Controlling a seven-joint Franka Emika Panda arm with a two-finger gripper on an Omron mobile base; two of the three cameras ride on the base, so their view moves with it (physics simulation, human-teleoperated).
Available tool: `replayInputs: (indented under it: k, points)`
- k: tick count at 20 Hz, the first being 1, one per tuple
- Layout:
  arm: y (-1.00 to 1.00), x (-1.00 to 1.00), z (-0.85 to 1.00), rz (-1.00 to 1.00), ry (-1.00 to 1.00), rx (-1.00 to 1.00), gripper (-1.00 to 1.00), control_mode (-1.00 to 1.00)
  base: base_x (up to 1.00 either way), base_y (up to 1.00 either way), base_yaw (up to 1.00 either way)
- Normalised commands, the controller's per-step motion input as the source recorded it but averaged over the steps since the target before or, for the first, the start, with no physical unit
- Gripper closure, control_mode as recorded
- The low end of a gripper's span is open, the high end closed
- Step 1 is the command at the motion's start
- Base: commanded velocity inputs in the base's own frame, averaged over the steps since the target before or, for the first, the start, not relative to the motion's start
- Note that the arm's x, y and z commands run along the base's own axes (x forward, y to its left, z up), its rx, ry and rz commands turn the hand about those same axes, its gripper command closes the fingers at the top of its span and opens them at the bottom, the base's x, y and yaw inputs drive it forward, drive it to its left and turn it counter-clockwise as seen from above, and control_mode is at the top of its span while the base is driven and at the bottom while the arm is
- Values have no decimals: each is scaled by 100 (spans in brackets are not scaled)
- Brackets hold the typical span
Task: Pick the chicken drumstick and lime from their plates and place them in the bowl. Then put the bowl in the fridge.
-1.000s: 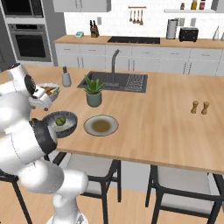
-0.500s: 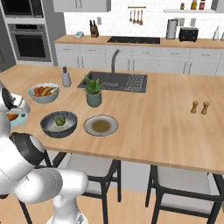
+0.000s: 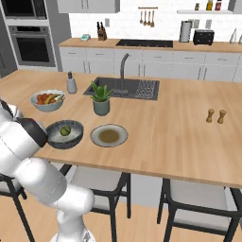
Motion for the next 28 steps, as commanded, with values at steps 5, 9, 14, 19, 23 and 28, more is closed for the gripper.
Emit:
replayInputs:
  k: [5,9,14,19,23,28]
  points:
    - [86,24,-8,9,0,0,-100,-100,0,0,0]
    - [53,44,-9,-1,0,-4,-100,-100,0,0,0]
    - [12,2,-2,0,3,-5,-100,-100,0,0,0]
    - [15,8,-3,0,1,-5,-100,-100,0,0,0]
    - [0,27,-30,-1,0,-9,-100,-100,0,0,0]
    - [10,38,-17,-6,0,-3,-100,-100,0,0,0]
